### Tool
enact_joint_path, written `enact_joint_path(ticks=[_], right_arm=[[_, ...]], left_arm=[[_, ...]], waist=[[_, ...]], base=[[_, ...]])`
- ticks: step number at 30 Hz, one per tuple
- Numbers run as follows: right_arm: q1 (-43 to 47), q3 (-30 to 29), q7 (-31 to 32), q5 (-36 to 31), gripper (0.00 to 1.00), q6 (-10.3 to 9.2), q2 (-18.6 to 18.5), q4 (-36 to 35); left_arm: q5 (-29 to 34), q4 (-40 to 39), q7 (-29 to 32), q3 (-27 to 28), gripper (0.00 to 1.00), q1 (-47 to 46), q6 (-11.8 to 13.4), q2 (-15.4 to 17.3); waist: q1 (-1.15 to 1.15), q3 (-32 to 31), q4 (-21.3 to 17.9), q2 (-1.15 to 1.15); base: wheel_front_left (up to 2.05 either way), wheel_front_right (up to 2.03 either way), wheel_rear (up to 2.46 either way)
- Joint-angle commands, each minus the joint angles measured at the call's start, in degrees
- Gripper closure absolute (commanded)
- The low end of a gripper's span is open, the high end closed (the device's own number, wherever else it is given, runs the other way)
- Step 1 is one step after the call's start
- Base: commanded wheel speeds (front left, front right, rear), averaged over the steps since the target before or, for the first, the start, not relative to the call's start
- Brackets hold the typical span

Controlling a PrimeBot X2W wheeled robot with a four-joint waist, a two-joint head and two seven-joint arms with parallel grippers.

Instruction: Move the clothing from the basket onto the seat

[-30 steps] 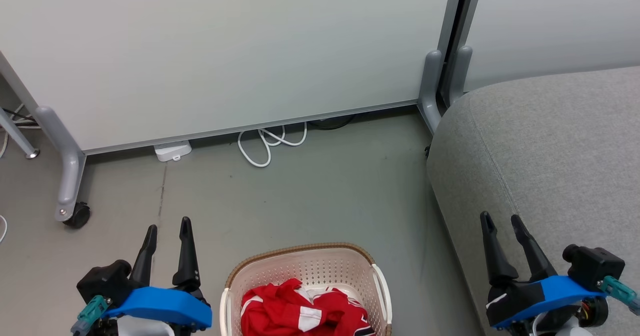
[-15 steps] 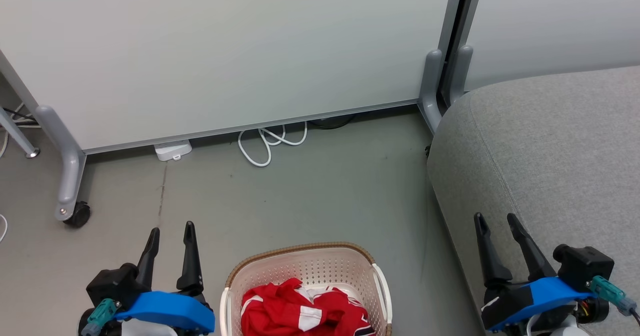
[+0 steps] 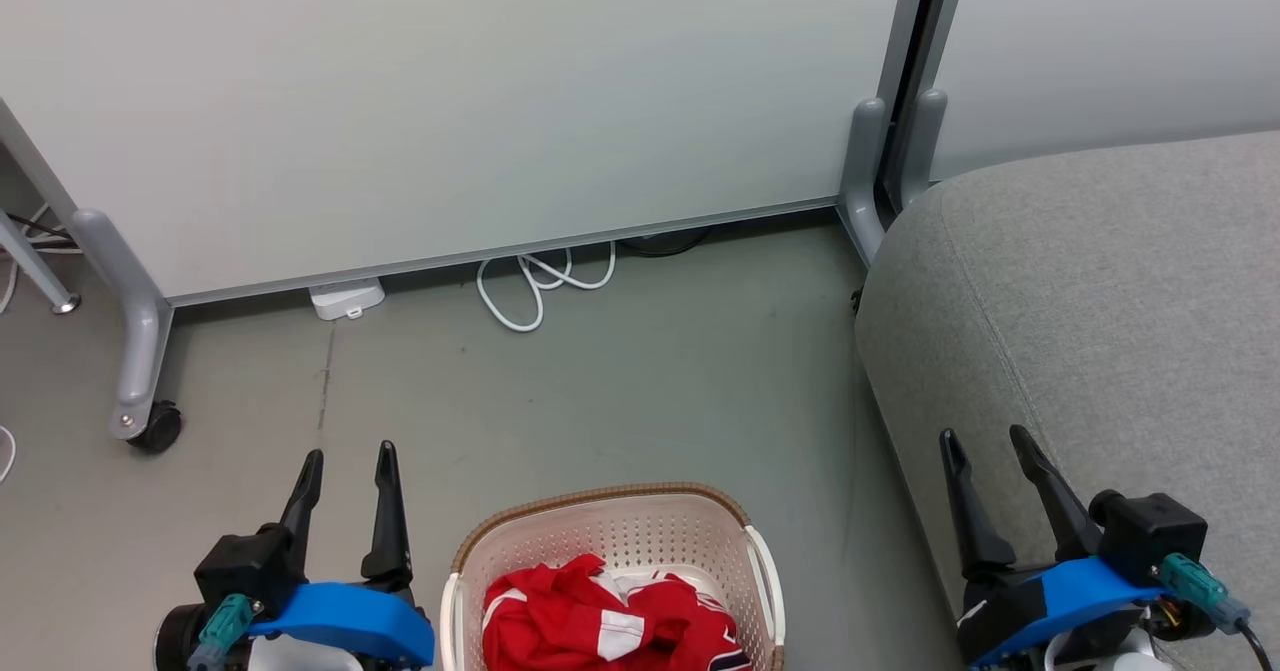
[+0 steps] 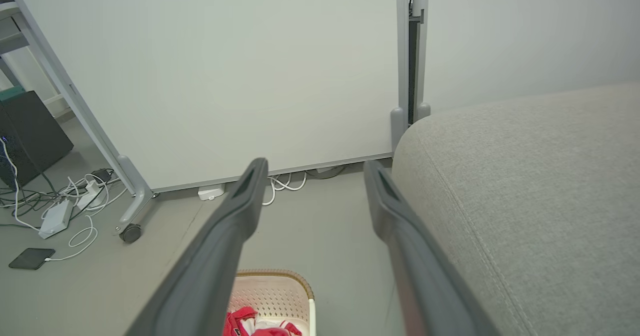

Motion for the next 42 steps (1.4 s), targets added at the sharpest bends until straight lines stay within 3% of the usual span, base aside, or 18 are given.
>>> enact_joint_path(ticks=[1,15,32,42], right_arm=[[-0.30,0.19,-0.51,-1.58,0.00,0.11,-0.36,-0.02],[0.05,0.85,-1.33,-5.95,0.00,0.08,-0.39,-0.55],[-0.01,0.95,-1.53,-4.63,0.00,0.08,-0.38,-0.68],[-2.42,2.94,-1.77,-4.37,0.00,0.08,-0.36,-1.43]], left_arm=[[1.56,0.21,-0.65,0.03,0.00,-0.92,-0.32,0.00],[6.30,1.60,-1.95,0.17,0.00,-1.17,-0.33,-0.21],[5.50,1.58,-1.88,0.93,0.00,-0.85,-0.40,-0.51],[6.52,2.28,-1.87,0.56,0.00,-2.43,-0.35,0.06]], waist=[[0.00,-0.03,0.07,0.00],[0.00,0.03,0.13,0.00],[0.00,0.48,-0.08,0.00],[0.00,5.25,-3.35,0.00]], base=[[0.00,0.00,0.00],[0.00,0.00,0.00],[0.00,0.00,0.00],[0.00,0.00,0.00]])
